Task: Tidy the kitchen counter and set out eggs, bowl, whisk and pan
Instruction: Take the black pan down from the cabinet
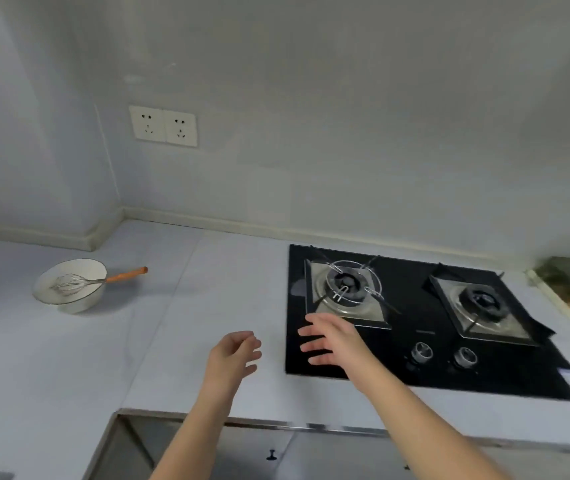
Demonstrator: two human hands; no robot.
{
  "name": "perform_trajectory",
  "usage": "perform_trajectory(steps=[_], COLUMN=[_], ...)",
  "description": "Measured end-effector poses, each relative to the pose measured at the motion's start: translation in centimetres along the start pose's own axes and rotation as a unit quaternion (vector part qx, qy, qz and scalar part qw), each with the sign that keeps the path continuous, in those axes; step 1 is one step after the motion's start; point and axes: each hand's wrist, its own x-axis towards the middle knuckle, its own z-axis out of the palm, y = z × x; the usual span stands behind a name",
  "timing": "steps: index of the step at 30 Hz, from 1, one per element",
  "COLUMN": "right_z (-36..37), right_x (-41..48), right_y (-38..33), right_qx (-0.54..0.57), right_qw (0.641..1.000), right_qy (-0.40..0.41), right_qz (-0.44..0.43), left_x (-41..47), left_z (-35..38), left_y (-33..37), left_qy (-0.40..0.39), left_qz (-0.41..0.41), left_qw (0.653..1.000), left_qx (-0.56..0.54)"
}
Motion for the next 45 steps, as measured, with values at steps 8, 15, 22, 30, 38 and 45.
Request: perform_trajectory(steps=[8, 15, 22, 30, 38, 45], right_z=[-21.1, -35.5, -48.6, -65.5, -78.5, -86.7], right_x=[-17.2, -26.8, -30.3, -33.1, -34.8, -31.6], right_y=[5.3, 5.8, 6.3, 1.4, -5.2, -15.1], right_qx=[0.023, 0.058, 0.058, 0.026, 0.002, -0.052], right_qw=[0.984, 0.946, 0.913, 0.880, 0.836, 0.818], right_qy=[0.175, 0.304, 0.383, 0.440, 0.476, 0.437], right_qz=[-0.027, -0.100, -0.126, -0.178, -0.272, -0.370], left_x=[-13.7, -20.4, -23.7, -24.5, -27.4, -26.6], left_z=[21.7, 37.9, 52.7, 72.8, 86.7, 93.5], left_y=[-3.5, -2.9, -2.8, 1.3, 9.6, 19.7], left_qy=[-0.162, -0.289, -0.378, -0.441, -0.481, -0.375], left_qz=[0.041, 0.108, 0.160, 0.224, 0.359, 0.534], left_qw=[0.983, 0.945, 0.905, 0.867, 0.799, 0.754], left_qx=[0.078, 0.111, 0.115, 0.066, 0.034, 0.067])
